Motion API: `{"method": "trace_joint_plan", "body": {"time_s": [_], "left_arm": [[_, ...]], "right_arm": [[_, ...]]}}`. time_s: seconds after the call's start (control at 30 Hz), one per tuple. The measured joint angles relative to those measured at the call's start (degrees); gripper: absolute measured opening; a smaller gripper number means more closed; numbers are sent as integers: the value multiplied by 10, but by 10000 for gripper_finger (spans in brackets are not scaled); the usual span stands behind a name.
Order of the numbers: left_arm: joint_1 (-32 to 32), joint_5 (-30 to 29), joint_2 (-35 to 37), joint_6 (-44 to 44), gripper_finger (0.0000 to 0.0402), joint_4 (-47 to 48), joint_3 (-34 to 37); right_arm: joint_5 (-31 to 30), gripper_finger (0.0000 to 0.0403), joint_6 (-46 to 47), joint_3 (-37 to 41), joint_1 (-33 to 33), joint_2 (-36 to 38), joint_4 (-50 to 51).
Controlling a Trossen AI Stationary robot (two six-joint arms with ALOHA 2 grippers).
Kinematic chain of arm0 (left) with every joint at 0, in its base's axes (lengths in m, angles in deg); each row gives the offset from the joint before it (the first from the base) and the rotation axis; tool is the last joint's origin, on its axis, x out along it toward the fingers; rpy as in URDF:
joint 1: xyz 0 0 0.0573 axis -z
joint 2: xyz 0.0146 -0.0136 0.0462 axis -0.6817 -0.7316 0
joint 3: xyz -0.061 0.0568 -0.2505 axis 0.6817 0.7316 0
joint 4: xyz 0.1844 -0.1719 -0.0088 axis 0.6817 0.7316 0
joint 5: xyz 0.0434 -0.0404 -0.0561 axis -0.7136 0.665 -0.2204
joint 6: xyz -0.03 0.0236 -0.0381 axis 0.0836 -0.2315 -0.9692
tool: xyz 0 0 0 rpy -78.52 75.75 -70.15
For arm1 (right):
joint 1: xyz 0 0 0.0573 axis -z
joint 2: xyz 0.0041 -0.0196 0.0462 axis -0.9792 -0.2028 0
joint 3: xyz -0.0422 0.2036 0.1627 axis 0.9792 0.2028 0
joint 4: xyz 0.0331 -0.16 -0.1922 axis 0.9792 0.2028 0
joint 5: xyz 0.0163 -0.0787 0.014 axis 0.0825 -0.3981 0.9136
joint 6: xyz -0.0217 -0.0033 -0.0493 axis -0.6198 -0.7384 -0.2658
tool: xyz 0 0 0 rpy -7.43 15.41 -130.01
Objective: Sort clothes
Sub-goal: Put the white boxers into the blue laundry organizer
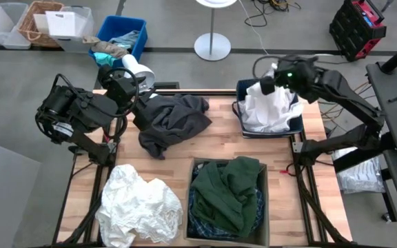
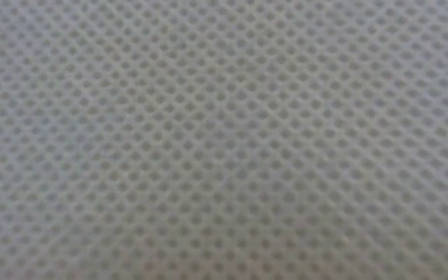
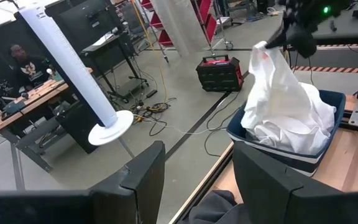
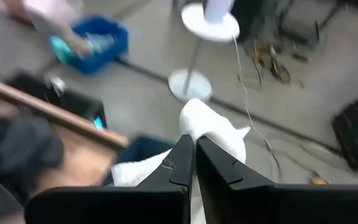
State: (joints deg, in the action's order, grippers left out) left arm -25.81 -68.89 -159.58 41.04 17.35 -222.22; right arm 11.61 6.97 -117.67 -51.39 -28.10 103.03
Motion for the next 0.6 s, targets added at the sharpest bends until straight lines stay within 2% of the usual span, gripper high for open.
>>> {"method": "trace_joint_plan", "body": {"time_s": [0.13, 0.27, 0.6], "left_arm": [[0, 0, 0, 0, 168, 0, 0], [0, 0, 0, 0, 168, 0, 0], [0, 6, 0, -5, 168, 0, 0]], "right_arm": [[1, 9, 42, 21, 9, -17, 62], [10, 9, 48, 78, 16, -20, 39], [157, 9, 77, 285, 76, -20, -112]]}}
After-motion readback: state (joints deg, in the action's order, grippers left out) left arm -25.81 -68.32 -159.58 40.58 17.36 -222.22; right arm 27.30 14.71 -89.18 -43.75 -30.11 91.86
